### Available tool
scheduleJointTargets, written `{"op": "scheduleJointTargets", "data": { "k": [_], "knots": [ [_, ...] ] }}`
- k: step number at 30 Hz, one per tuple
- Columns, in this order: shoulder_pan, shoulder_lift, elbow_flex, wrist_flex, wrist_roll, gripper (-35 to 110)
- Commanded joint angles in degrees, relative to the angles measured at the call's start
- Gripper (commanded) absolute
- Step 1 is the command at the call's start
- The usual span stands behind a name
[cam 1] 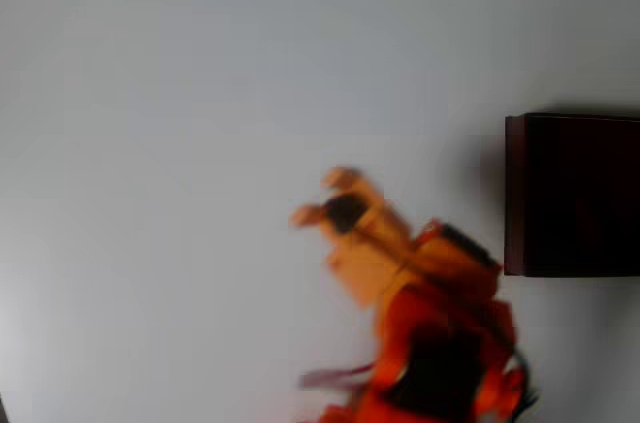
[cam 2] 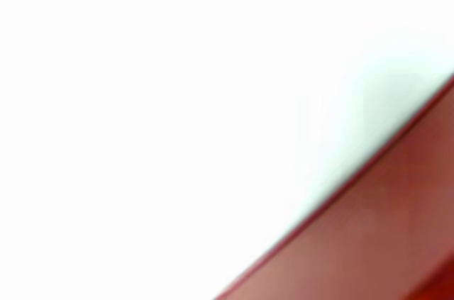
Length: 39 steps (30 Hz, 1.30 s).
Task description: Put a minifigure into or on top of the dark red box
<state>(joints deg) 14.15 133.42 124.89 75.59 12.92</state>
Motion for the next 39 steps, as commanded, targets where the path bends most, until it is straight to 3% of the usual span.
{"op": "scheduleJointTargets", "data": {
  "k": [1, 9, 16, 27, 39],
  "knots": [
    [-6.5, 13.7, 5.7, -0.9, -5.3, 0],
    [-18.8, 24.7, 17.1, -2.0, -6.1, 0],
    [-25.2, 58.0, 34.1, 4.8, -6.2, 0],
    [-33.3, 58.6, 47.2, 0.0, -7.2, 0],
    [-34.8, 58.4, 47.3, 1.6, -12.7, 0]
  ]
}}
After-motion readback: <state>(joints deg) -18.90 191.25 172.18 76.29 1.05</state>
